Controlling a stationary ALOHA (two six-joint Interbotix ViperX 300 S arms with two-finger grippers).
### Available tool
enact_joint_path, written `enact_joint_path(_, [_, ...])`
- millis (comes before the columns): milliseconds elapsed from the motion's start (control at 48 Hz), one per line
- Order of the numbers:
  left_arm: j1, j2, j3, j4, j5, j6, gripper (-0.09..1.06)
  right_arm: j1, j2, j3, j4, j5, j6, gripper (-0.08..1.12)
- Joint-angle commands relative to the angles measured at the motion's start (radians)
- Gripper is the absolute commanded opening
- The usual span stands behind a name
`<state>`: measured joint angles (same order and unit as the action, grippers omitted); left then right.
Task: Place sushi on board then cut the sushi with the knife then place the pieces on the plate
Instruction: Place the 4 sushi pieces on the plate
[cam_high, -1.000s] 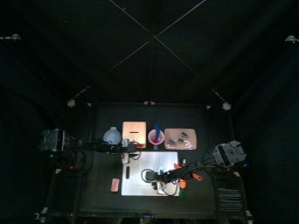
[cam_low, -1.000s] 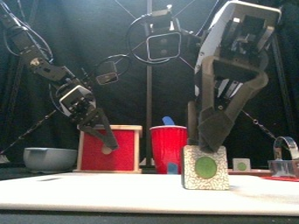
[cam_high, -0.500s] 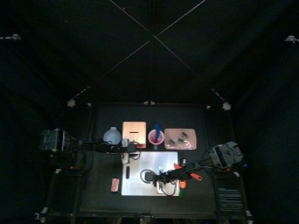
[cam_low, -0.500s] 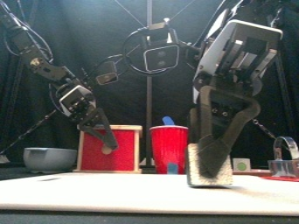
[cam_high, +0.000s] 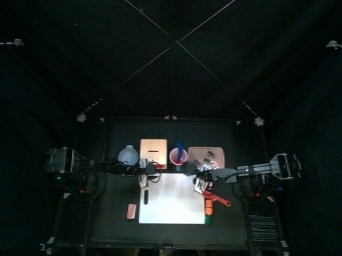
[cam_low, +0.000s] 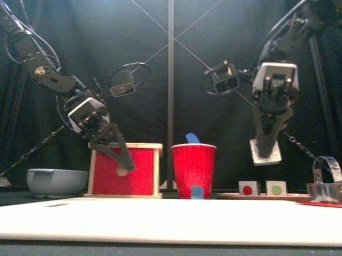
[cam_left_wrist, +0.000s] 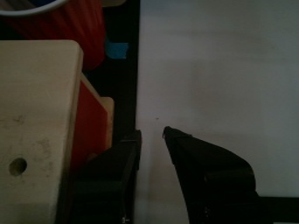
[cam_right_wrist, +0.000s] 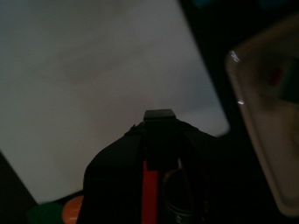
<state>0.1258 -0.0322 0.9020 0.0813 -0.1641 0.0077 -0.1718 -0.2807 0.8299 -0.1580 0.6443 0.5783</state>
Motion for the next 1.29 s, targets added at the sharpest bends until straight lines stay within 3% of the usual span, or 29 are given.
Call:
enact_joint_path(21, [0.003, -0.005, -0.012, 0.000, -0.002, -0.002, 0.70, -0.107, -0.083, 0.037, -0.048, 0.009, 0.044, 0.54])
enact_joint_path(229, [0.005, -0.005, -0.014, 0.000, -0.002, -0.002, 0.70, -0.247, -0.121, 0.101, -0.103, 0.055, 0.069, 0.54])
enact_joint_path(479, [0.002, -0.005, -0.014, -0.003, -0.002, -0.005, 0.70, -0.287, -0.081, 0.160, -0.114, -0.014, 0.074, 0.56])
enact_joint_path(875, [0.002, -0.005, -0.015, -0.003, -0.002, -0.005, 0.70, -0.376, -0.063, 0.198, -0.132, -0.127, 0.072, 0.80])
enact_joint_path(1104, [0.000, -0.006, -0.012, -0.003, -0.002, -0.005, 0.70, -0.370, -0.173, 0.163, -0.137, -0.037, 0.072, 0.81])
enact_joint_path(1292, [-0.005, -0.006, -0.014, -0.003, -0.002, -0.002, 0.70, -0.258, -0.291, 0.130, -0.100, -0.021, 0.072, 0.81])
